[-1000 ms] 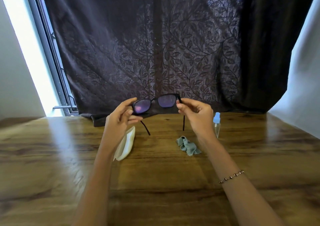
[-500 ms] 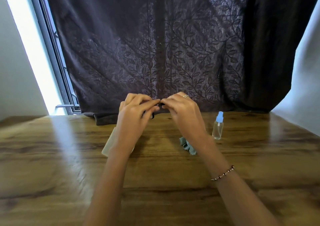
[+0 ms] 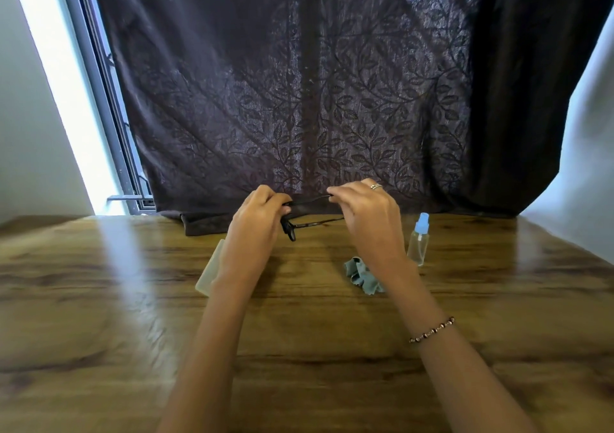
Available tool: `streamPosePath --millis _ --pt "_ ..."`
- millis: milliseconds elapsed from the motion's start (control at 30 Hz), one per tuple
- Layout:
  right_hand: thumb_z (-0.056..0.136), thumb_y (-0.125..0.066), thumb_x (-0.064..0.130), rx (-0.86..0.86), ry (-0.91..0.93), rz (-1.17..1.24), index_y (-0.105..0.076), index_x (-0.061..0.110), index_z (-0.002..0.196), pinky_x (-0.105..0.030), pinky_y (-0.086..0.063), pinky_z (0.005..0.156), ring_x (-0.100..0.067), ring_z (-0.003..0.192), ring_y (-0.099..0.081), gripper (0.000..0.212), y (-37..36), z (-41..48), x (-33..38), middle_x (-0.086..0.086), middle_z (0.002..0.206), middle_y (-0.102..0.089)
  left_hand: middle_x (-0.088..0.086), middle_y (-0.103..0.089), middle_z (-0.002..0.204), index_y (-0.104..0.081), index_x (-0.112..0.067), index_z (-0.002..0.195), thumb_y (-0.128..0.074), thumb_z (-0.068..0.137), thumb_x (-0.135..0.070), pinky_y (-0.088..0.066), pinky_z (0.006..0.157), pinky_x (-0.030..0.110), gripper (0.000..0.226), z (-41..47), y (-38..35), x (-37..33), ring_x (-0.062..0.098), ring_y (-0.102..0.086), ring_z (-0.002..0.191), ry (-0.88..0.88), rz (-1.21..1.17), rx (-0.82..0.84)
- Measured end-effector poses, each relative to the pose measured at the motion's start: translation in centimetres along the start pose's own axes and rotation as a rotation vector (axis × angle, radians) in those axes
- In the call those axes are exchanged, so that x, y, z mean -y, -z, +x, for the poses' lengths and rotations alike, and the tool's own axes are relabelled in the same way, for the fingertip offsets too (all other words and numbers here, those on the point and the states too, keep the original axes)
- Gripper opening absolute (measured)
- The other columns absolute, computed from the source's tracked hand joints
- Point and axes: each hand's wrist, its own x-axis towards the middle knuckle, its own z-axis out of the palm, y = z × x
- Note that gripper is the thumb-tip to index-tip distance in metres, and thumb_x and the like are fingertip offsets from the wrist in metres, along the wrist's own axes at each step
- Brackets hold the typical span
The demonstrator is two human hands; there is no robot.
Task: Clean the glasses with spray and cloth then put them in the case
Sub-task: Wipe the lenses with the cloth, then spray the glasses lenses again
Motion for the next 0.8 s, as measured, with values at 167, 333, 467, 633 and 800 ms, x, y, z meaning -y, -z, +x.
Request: streamPosePath --millis 167,333,467,633,800 --pt "0.08 -0.072 -0.001 -0.005 0.077 0.015 -0.074 0.005 0.098 -0.033 -0.057 0.072 -0.022 0.087 -0.066 0.02 -0.2 -0.2 0.7 -0.004 0.091 -0.074 0.009 -0.062 0.089 -0.07 -0.004 0.1 -0.064 0.087 -0.006 -0.052 0.071 0.037 0.015 0.0 -0.3 0.3 0.026 -0.057 0.085 0.009 0.088 0.021" --pt "0.091 -0.065 0.015 -0.152 -0.144 0.099 -0.065 0.006 0.117 -0.02 -0.047 0.094 -0.012 0.106 -0.058 0.027 1.1 -0.1 -2.1 -0.006 0.113 -0.067 0.008 -0.063 0.089 -0.069 -0.003 0.101 -0.06 0.09 -0.009 -0.049 0.074 0.034 0.014 -0.3 -0.1 1.0 0.022 -0.059 0.083 0.201 -0.032 -0.141" --pt "0.09 -0.065 0.019 -0.102 -0.455 0.013 -0.066 0.008 0.115 -0.007 -0.03 0.089 -0.011 0.111 -0.05 0.027 1.9 -2.2 -6.8 -0.007 0.115 -0.064 0.0 -0.065 0.091 -0.07 -0.008 0.101 -0.065 0.087 -0.009 -0.045 0.074 0.01 0.015 -0.4 -0.1 1.1 0.006 -0.058 0.079 0.452 -0.287 -0.236" --pt "0.084 -0.07 0.011 0.073 -0.75 0.033 -0.059 0.01 0.125 -0.022 -0.03 0.093 -0.024 0.123 -0.044 0.042 1.5 -5.7 -10.1 -0.009 0.128 -0.053 -0.003 -0.068 0.089 -0.07 -0.008 0.101 -0.067 0.086 -0.009 -0.041 0.068 -0.002 0.016 -0.6 -1.0 0.5 -0.009 -0.059 0.074 0.585 -0.437 -0.219" --pt "0.089 -0.062 0.003 0.201 -0.746 0.127 -0.037 0.019 0.144 -0.029 -0.044 0.089 -0.024 0.113 -0.055 0.063 0.9 -8.0 -11.2 -0.012 0.124 -0.056 -0.006 -0.067 0.083 -0.071 -0.009 0.099 -0.069 0.084 -0.009 -0.051 0.075 0.012 0.015 -0.8 -1.8 0.5 -0.007 -0.061 0.074 0.643 -0.478 -0.2"
